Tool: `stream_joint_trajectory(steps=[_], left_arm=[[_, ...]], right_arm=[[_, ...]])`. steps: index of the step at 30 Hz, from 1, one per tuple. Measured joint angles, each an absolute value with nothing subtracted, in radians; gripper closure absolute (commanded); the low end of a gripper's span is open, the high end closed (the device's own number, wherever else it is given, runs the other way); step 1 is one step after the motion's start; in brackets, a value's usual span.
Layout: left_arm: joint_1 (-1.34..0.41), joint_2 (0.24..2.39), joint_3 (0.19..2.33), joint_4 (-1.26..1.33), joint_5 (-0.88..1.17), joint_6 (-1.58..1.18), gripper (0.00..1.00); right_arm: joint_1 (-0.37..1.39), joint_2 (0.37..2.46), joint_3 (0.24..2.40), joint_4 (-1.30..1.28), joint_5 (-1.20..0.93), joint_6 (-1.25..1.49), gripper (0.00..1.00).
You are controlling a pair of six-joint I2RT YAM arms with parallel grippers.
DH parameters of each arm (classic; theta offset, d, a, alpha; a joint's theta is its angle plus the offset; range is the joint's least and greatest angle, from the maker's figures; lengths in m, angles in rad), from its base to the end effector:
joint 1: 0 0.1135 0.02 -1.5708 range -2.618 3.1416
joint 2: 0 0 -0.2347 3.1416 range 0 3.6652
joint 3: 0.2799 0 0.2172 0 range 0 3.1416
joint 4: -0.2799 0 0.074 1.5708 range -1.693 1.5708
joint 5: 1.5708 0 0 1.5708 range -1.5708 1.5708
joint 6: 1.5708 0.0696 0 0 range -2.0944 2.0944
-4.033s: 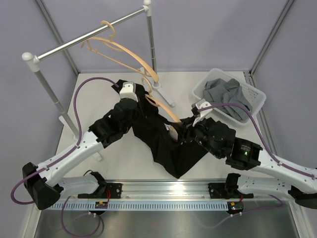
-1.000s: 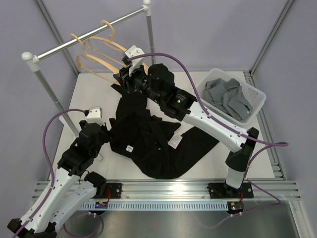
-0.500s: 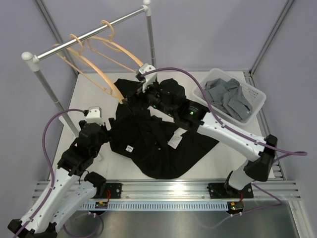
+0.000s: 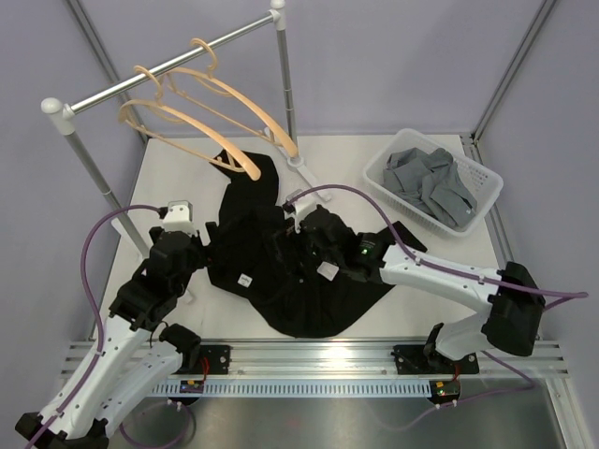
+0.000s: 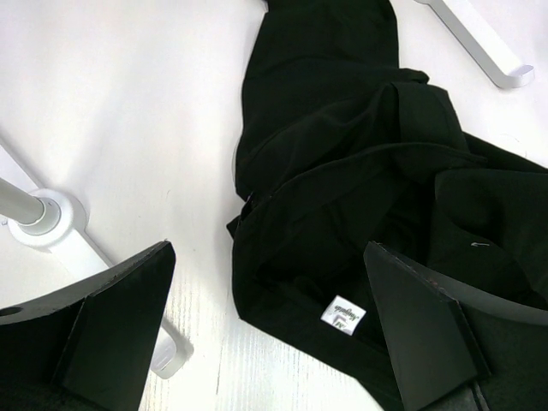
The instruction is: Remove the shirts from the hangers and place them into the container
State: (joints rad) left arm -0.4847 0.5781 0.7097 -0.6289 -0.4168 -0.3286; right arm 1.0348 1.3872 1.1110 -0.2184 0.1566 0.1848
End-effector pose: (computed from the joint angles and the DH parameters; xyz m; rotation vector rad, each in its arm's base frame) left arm 0.1401 -0.0419 0.2630 -0.0953 2.0209 -0.0826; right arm 0.1728 0.2696 0.2773 -0.7799 1.9628 0.5854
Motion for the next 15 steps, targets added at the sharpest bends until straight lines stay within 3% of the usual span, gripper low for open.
stream_joint_trajectory(steps=[15], left_arm=[[-0.482,0.578,0.709,-0.63,-0.417,-0.329,0.01]], right_arm=[[1.031,1.869,1.145,-0.16,0.258,0.307,0.01]])
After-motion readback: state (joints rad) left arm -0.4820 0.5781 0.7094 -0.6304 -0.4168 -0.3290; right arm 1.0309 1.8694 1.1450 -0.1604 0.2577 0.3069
